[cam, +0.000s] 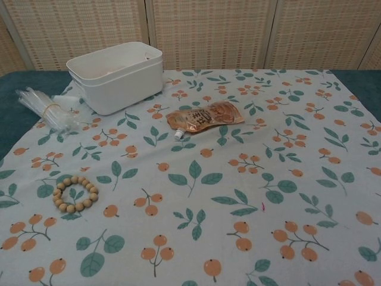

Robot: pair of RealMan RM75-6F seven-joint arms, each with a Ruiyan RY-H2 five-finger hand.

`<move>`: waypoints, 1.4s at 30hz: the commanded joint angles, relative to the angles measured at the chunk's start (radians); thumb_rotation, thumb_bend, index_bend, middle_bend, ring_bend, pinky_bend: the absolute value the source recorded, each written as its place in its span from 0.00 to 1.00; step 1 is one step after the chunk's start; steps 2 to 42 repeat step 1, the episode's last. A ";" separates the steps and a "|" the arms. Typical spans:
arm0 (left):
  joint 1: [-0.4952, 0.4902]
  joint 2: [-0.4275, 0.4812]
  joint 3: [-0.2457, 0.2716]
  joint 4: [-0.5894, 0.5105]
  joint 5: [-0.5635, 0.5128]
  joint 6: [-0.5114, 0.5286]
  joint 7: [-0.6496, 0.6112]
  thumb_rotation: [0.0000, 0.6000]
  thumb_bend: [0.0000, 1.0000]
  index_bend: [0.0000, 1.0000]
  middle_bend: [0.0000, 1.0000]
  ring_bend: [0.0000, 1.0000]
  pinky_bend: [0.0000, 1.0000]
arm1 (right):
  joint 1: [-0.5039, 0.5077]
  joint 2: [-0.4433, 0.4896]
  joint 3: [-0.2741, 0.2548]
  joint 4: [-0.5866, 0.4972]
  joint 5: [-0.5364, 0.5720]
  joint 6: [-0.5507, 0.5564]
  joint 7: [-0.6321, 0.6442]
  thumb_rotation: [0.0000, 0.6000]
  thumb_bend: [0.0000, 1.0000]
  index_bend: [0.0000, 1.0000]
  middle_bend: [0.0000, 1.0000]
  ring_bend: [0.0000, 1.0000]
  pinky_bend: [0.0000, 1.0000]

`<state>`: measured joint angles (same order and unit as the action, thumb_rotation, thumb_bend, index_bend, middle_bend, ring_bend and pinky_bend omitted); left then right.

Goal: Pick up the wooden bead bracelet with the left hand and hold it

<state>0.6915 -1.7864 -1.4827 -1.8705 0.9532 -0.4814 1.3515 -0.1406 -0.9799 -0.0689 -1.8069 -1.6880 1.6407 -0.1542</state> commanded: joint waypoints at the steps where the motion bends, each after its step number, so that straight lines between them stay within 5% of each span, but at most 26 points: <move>1: 0.110 -0.170 -0.208 0.170 -0.262 -0.387 0.340 0.99 0.50 0.00 0.00 0.00 0.07 | 0.001 -0.005 0.002 0.000 -0.001 -0.003 -0.004 0.32 0.19 0.00 0.00 0.00 0.00; 42: 0.110 -0.170 -0.208 0.170 -0.262 -0.387 0.340 0.99 0.50 0.00 0.00 0.00 0.07 | 0.001 -0.005 0.002 0.000 -0.001 -0.003 -0.004 0.32 0.19 0.00 0.00 0.00 0.00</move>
